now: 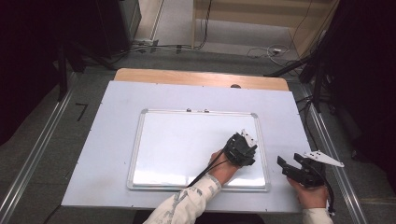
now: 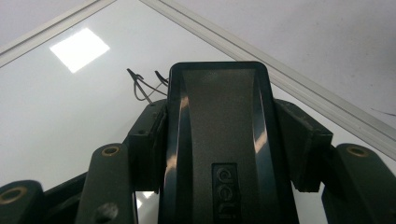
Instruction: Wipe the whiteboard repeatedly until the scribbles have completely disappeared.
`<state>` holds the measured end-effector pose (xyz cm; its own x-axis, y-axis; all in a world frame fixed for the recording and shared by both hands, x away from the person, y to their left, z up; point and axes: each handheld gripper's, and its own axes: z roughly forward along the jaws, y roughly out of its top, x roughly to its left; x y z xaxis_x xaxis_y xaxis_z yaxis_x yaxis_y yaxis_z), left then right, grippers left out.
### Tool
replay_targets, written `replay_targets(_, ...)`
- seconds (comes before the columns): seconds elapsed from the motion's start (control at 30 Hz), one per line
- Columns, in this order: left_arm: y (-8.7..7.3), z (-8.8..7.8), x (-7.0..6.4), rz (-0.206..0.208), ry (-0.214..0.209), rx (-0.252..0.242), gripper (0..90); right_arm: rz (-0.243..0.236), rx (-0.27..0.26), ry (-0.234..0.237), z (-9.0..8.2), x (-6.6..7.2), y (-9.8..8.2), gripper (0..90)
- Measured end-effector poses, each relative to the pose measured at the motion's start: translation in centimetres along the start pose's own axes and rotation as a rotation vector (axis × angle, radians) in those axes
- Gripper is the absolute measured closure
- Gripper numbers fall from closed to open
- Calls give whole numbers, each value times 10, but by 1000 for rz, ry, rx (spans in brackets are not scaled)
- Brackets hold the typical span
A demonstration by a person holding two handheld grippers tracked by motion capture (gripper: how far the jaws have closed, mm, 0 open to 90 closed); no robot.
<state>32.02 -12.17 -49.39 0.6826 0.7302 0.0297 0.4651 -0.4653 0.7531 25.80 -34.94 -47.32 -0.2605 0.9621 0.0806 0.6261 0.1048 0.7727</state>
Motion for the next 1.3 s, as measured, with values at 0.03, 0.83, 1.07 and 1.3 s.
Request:
replay_targets(0.03, 0, 1, 0, -1, 2, -2, 414, 0, 0, 1, 0, 0, 0, 276)
replay_targets(0.83, 10, 12, 13, -35, 21, 0, 414, 4, 0, 7, 0, -1, -1, 285)
replay_targets(1.07, 12, 14, 16, -37, 28, 5, 415, 2, -1, 8, 0, -1, -1, 288)
replay_targets(1.3, 16, 18, 19, -48, 44, 4, 414, 3, 1, 10, 1, -1, -1, 290)
